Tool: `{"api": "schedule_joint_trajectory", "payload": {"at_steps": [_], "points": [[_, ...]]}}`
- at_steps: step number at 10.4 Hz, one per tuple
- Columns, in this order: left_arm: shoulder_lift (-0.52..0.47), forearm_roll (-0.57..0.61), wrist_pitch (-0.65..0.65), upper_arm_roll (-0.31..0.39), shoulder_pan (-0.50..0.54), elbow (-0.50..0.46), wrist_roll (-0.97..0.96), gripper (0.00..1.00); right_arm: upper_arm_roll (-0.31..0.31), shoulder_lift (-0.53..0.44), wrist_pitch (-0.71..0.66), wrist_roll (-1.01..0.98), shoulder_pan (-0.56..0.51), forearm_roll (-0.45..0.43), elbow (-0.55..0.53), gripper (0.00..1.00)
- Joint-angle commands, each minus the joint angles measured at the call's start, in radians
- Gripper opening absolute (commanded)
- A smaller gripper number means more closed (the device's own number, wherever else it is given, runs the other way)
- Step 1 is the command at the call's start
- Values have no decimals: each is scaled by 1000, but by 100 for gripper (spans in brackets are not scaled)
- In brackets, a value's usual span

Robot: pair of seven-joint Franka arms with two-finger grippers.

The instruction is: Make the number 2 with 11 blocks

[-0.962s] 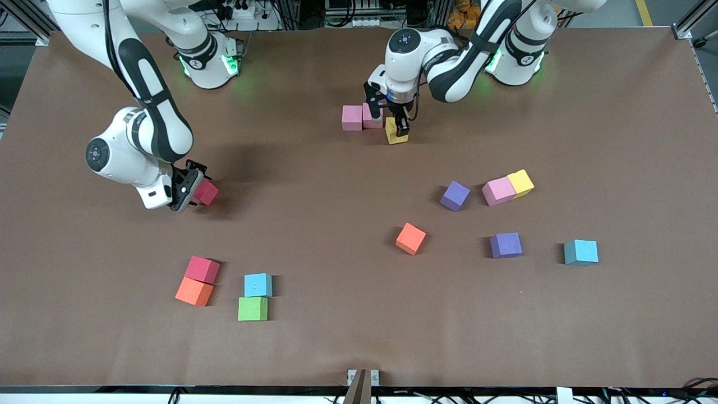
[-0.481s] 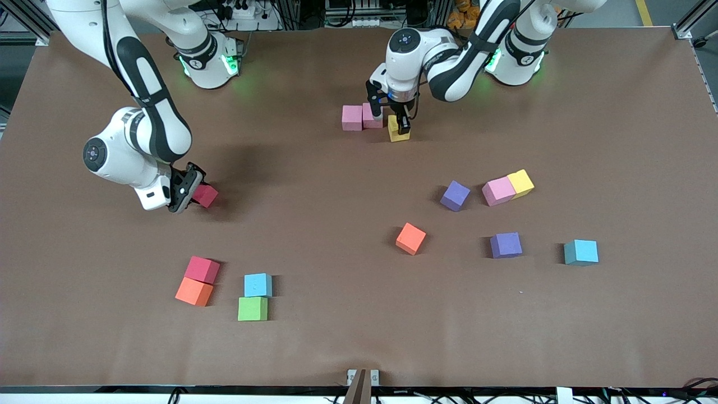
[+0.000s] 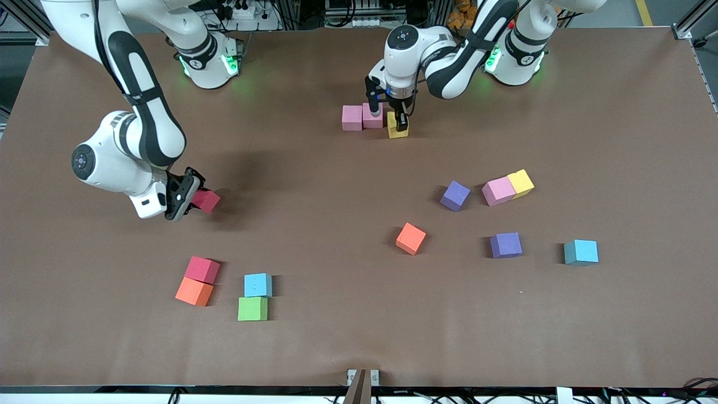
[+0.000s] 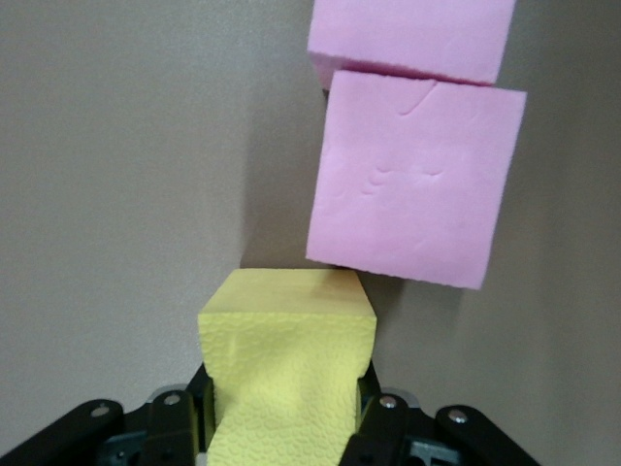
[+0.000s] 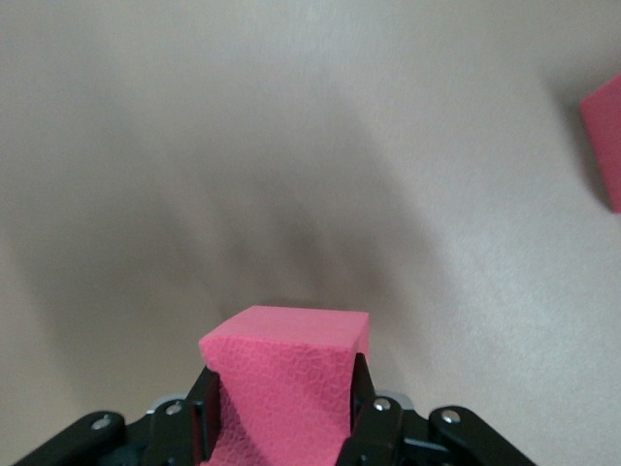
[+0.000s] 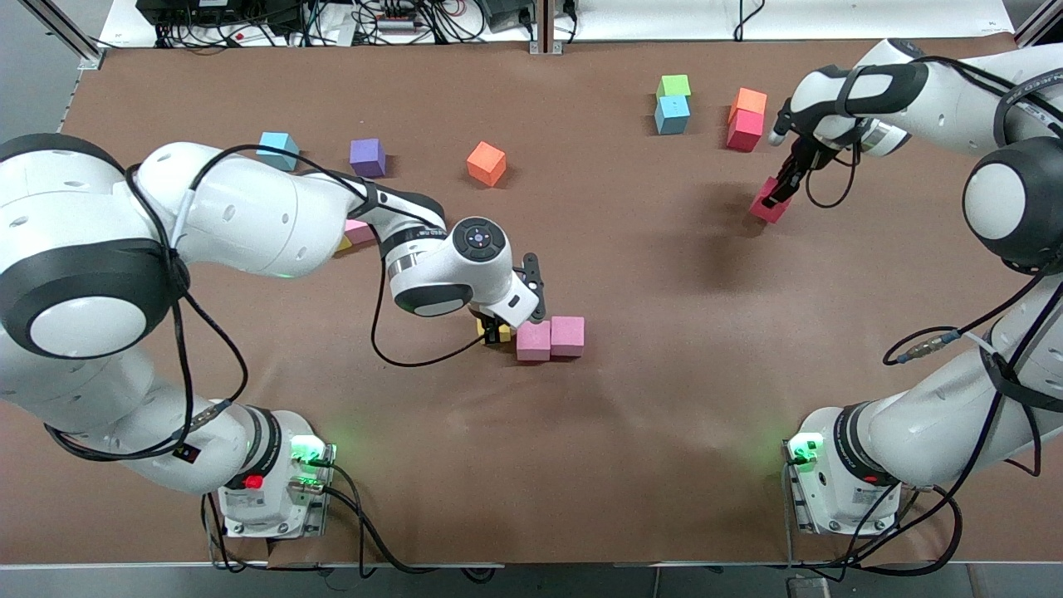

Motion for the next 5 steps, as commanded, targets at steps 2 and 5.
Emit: {"api": "schedule_joint_trajectory", "payload": {"at_steps": [2,5], "points": [[-4,24,17,-9,-15,-9,9,29,0,-21,-69,229,89,3,46,20],[-4,38,17,-9,-29,-11,15,29,-46,-20,-58,487,252,3,52,21]]}}
